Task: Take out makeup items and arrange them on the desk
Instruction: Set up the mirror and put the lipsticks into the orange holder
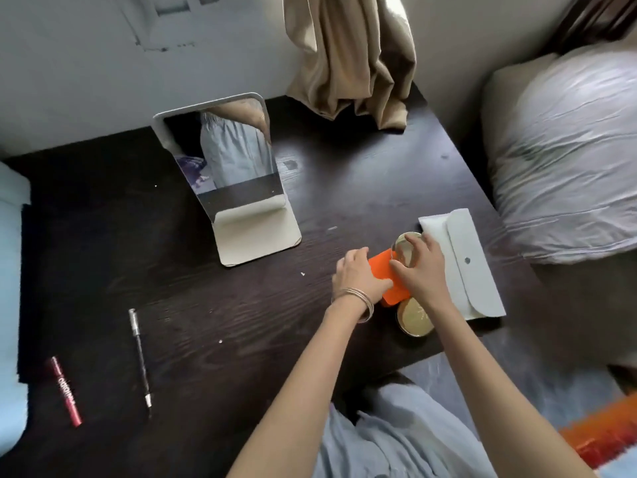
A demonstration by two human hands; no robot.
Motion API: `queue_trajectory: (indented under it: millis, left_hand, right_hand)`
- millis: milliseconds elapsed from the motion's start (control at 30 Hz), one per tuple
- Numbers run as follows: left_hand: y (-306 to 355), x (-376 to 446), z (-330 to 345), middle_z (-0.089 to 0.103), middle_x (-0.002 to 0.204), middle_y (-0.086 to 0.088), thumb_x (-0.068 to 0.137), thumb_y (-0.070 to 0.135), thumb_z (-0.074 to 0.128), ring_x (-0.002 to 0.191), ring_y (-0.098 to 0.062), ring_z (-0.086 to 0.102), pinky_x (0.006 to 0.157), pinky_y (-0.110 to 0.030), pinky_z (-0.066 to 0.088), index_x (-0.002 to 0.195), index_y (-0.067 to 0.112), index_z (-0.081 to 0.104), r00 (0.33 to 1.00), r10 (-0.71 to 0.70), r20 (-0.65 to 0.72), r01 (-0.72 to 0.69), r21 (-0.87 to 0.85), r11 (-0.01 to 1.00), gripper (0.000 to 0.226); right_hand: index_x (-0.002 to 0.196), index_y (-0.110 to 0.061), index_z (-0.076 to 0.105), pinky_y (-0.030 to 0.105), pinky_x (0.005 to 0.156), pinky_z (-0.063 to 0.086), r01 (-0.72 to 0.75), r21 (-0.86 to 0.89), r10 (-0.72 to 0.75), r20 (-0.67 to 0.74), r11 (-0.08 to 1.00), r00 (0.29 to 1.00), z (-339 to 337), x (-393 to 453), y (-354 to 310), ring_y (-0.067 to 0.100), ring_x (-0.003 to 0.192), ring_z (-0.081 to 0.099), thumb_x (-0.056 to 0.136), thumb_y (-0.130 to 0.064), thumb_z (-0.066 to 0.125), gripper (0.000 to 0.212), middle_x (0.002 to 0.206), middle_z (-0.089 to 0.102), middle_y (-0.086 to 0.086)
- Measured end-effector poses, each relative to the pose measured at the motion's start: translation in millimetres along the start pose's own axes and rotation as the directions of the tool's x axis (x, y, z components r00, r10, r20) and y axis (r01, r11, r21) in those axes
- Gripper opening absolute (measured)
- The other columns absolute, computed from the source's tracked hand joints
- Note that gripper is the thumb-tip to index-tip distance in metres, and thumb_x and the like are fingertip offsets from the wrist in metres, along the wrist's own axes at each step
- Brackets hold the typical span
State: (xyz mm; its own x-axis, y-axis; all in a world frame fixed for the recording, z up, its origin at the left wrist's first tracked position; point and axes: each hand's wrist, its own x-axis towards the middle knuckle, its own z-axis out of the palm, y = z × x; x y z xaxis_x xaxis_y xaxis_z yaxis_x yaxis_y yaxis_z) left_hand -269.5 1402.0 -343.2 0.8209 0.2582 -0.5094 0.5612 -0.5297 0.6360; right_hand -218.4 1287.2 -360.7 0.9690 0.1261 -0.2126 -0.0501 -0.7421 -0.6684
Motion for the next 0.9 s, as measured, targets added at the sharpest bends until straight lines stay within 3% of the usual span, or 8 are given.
queue_trajectory:
  millis: [100, 233, 367, 467, 567, 767, 900]
  left_hand:
    - [9.9, 12.7, 23.2, 0.018, 0.155, -0.002, 0.080, 0.040, 0.063, 0.144, -0.024, 0.012, 0.114, -0.041, 0.021, 0.147, 0.016, 0.020, 1.000, -0.020, 0.005, 0.019, 0.172, 0.985, 0.083]
    - [15.0, 21.0, 51.9, 0.005, 0.158, -0.003, 0.077, 0.038, 0.068, 0.146, -0.025, -0.003, 0.118, -0.045, 0.009, 0.149, 0.017, 0.008, 0.998, -0.037, 0.048, 0.025, 0.231, 0.973, 0.096]
    - [10.0, 26.5, 66.9, 0.018, 0.154, -0.003, 0.085, 0.032, 0.061, 0.144, -0.024, 0.011, 0.117, -0.041, 0.013, 0.148, 0.015, 0.010, 0.999, -0.011, -0.050, 0.025, 0.286, 0.958, 0.083]
    - [5.1, 26.0, 59.7, 0.026, 0.148, -0.005, 0.073, 0.033, 0.073, 0.138, -0.024, 0.024, 0.115, -0.038, 0.018, 0.147, 0.013, 0.012, 0.997, -0.003, -0.079, 0.031, 0.357, 0.933, 0.098]
    - [-6.0, 19.1, 45.6, 0.026, 0.146, -0.006, 0.062, 0.035, 0.081, 0.136, -0.025, 0.025, 0.115, -0.038, 0.018, 0.148, 0.011, 0.011, 0.994, -0.060, -0.092, 0.091, 0.392, 0.916, 0.113]
    - [-45.4, -5.5, 21.1, 0.021, 0.148, -0.005, 0.065, 0.038, 0.079, 0.138, -0.024, 0.021, 0.116, -0.039, 0.017, 0.148, 0.014, 0.007, 0.963, -0.210, -0.167, 0.256, 0.344, 0.903, 0.113]
    - [-73.4, -31.6, 13.4, 0.021, 0.148, -0.005, 0.065, 0.040, 0.078, 0.137, -0.025, 0.023, 0.115, -0.038, 0.021, 0.148, 0.013, 0.006, 0.924, -0.304, -0.233, 0.363, 0.277, 0.890, 0.113]
  right_hand:
    - [0.132, -0.014, 0.052, 0.041, 0.110, 0.026, 0.029, -0.157, -0.020, 0.062, 0.987, 0.998, 4.9, 16.8, 8.5, 0.030, 0.136, 0.031, 0.074, -0.020, 0.072, 0.061, 0.144, 0.038, 0.015]
    - [0.126, -0.020, 0.056, 0.037, 0.108, 0.025, 0.068, -0.191, -0.058, 0.058, 0.979, 0.997, 7.5, 25.7, 14.8, 0.031, 0.133, 0.032, 0.081, -0.021, 0.066, 0.046, 0.141, 0.040, 0.014]
    - [0.120, -0.023, 0.057, 0.036, 0.096, 0.036, 0.068, -0.201, -0.051, 0.087, 0.977, 0.995, 2.6, 33.5, 14.9, 0.032, 0.117, 0.039, 0.080, -0.019, 0.063, 0.041, 0.131, 0.044, 0.007]
    - [0.120, -0.024, 0.058, 0.033, 0.092, 0.036, 0.084, -0.188, -0.065, 0.103, 0.979, 0.993, 1.3, 41.8, 12.8, 0.032, 0.114, 0.041, 0.077, -0.014, 0.063, 0.044, 0.129, 0.045, 0.006]
    - [0.120, -0.023, 0.058, 0.030, 0.091, 0.033, 0.102, -0.182, -0.084, 0.108, 0.978, 0.991, 5.2, 49.3, 8.5, 0.032, 0.116, 0.043, 0.078, -0.015, 0.065, 0.043, 0.127, 0.046, 0.008]
    - [0.121, -0.024, 0.058, 0.033, 0.083, 0.038, 0.139, -0.184, -0.117, 0.129, 0.973, 0.985, 21.5, 49.7, -3.0, 0.034, 0.117, 0.043, 0.083, -0.021, 0.064, 0.038, 0.129, 0.046, 0.007]
    - [0.124, -0.023, 0.055, 0.035, 0.076, 0.040, 0.154, -0.246, -0.099, 0.224, 0.957, 0.970, 32.0, 46.3, -8.2, 0.035, 0.121, 0.036, 0.081, -0.014, 0.063, 0.045, 0.134, 0.041, 0.006]
